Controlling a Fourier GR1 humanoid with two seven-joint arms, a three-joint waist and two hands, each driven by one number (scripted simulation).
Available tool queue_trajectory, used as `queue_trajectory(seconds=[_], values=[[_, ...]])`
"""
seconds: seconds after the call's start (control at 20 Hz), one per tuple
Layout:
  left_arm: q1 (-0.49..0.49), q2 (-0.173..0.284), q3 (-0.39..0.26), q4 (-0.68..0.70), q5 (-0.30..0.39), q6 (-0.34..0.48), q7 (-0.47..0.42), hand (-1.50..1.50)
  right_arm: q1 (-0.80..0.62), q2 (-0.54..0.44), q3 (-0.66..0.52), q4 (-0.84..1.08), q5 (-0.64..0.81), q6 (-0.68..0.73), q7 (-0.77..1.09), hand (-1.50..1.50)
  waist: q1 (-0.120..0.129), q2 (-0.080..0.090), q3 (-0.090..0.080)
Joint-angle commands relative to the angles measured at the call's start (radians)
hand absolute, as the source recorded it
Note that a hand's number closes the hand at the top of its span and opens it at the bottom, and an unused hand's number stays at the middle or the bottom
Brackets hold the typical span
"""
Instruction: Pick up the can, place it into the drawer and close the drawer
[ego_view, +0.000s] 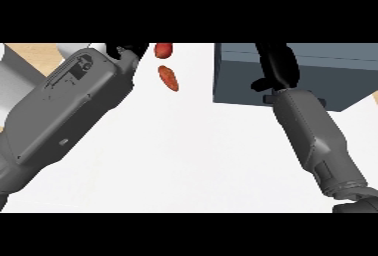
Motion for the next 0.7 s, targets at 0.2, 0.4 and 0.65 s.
queue_trajectory(seconds=[0.2,0.4,0.65], values=[[0.035,0.035,-0.001,-0.076,-0.026,-0.001,0.029,-1.5,-0.135,-0.027,-0.042,0.15,0.012,-0.074,0.038,-1.5,0.028,0.018,0.008],[0.025,0.042,0.014,-0.076,-0.035,0.004,0.043,-1.5,-0.207,-0.019,-0.032,0.183,0.035,-0.059,0.074,-1.5,0.015,0.017,0.008],[0.053,0.057,0.013,-0.12,-0.035,-0.007,0.058,-1.5,-0.251,-0.092,-0.059,0.216,0.018,-0.014,0.056,-1.5,0.029,0.022,0.008]])
